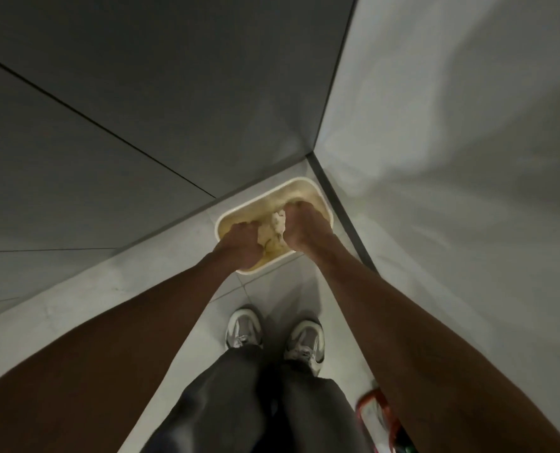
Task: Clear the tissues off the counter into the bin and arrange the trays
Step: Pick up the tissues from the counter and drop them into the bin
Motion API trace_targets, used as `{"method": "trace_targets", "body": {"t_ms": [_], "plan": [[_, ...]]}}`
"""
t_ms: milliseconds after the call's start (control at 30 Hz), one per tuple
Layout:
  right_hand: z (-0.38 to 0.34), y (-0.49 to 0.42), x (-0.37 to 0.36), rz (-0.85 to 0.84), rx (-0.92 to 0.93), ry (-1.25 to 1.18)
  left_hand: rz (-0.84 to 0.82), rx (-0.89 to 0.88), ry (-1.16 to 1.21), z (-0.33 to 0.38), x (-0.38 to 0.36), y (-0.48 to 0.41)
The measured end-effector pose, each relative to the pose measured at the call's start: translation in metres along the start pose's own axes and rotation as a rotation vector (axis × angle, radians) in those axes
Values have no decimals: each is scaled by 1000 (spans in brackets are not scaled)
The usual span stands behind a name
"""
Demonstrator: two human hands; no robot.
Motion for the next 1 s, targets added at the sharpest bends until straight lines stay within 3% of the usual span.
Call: {"method": "trace_targets", "body": {"t_ms": [500, 800, 1000], "plan": [[-65, 303, 284, 269, 159, -59, 480, -77, -54, 131, 244, 332], [-101, 436, 392, 373, 235, -175, 731, -62, 44, 173, 347, 488], [-149, 489, 444, 424, 376, -260, 968, -37, 167, 159, 388, 564]]}}
Point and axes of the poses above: each hand's wrist, its own y-axis away from the middle knuckle, its own x-axis out of the back of the hand, z = x × y, the point moved 6 cm from there along -y, towards the middle knuckle, and after that the axes turned 12 degrees about -x, right-handed, at the moved point
